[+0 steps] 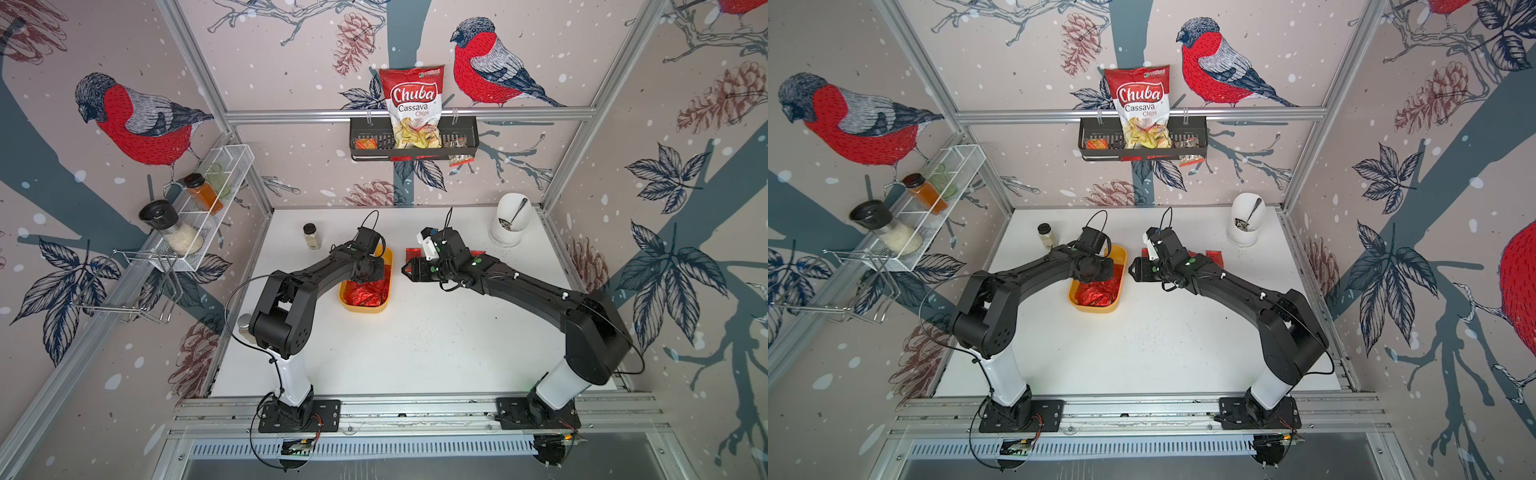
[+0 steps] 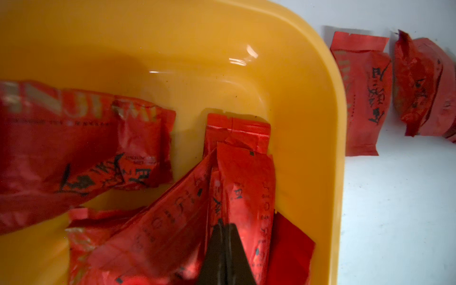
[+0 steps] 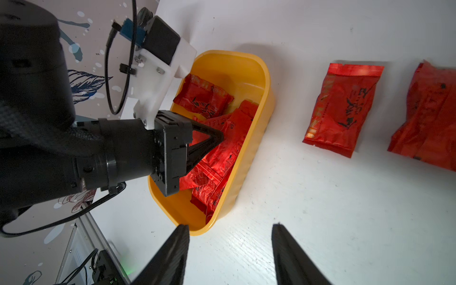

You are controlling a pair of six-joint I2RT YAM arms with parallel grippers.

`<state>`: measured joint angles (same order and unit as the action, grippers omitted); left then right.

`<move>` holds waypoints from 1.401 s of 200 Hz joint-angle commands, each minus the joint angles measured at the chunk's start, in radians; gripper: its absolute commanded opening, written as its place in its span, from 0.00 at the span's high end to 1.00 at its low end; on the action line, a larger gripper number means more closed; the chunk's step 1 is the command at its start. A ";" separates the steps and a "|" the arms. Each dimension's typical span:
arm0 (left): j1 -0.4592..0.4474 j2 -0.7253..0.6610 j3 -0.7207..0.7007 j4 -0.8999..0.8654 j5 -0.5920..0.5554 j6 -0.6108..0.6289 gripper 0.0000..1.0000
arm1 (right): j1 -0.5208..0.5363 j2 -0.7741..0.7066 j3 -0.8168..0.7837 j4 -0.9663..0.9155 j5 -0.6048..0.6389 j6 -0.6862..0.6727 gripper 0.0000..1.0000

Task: Take the tea bags out of the storage box
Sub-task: Pick up the tea bag from the storage box, then place the tea bag at the center of the board.

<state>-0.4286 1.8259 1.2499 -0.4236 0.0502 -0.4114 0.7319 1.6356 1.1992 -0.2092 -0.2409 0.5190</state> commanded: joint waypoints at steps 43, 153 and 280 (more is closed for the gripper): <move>0.007 -0.176 0.082 -0.088 -0.053 -0.015 1.00 | -0.061 -0.114 -0.019 -0.014 0.016 -0.029 0.41; -0.401 -0.146 -0.023 0.357 -0.085 -0.453 1.00 | -0.318 -0.638 -0.194 -0.160 0.053 -0.020 0.37; -0.617 0.377 0.305 0.571 -0.133 -0.708 1.00 | -0.335 -0.829 -0.239 -0.278 0.060 -0.005 0.36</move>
<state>-1.0309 2.1731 1.5299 0.0635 -0.0765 -1.0592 0.3981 0.8143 0.9642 -0.4747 -0.1883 0.5224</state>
